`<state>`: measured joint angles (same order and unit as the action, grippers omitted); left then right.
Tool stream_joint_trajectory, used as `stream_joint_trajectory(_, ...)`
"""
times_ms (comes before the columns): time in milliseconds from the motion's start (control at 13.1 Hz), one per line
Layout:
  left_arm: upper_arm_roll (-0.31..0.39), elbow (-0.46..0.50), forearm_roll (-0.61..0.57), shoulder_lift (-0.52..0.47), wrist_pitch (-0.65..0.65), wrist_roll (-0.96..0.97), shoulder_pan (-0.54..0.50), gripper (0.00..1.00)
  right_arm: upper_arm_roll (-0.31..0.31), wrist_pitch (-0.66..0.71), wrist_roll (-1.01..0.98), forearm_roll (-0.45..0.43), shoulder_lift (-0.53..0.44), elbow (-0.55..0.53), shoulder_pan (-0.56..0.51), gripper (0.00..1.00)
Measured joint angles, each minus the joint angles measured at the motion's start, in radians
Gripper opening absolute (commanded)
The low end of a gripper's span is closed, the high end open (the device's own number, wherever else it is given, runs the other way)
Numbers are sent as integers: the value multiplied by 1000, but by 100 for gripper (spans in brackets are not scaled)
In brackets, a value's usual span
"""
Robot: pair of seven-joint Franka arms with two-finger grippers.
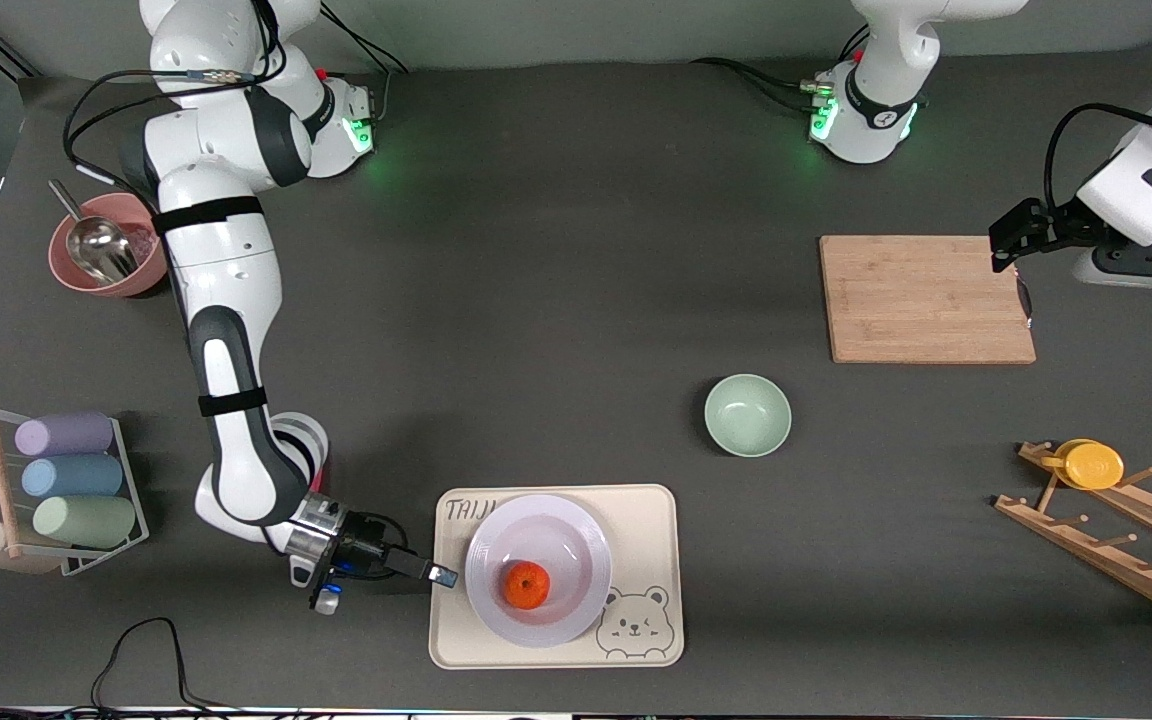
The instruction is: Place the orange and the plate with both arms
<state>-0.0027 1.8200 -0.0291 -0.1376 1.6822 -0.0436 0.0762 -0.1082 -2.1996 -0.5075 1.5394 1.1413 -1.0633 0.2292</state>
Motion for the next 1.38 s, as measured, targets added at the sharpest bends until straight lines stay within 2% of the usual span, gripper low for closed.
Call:
stream_joint_trajectory(306,2,-1,0,3,0,0,0,100,-6,1,192,-331,-96,-9,-5,100)
stream_joint_trajectory(535,2,-2,-1,8,0,0,0,100,-42,49,217,-536,-205,-111,-3,100)
stream_joint_trajectory(688,2,-2,-1,8,0,0,0,100,-104,77,217,-662,-294,-209,26,100)
stream_joint_trajectory(764,2,-2,-1,9,0,0,0,100,-156,83,217,-704,-337,-263,64,100)
stream_joint_trajectory(1146,7,-6,-2,9,20,0,-7,100,-598,211,217,-873,-541,-496,411,100)
stream_joint_trajectory(1299,11,-8,-2,10,20,0,-14,100,-733,247,217,-945,-603,-558,533,100)
stream_joint_trajectory(1375,11,-8,-1,10,20,0,-14,100,-776,289,217,-969,-629,-569,571,100)
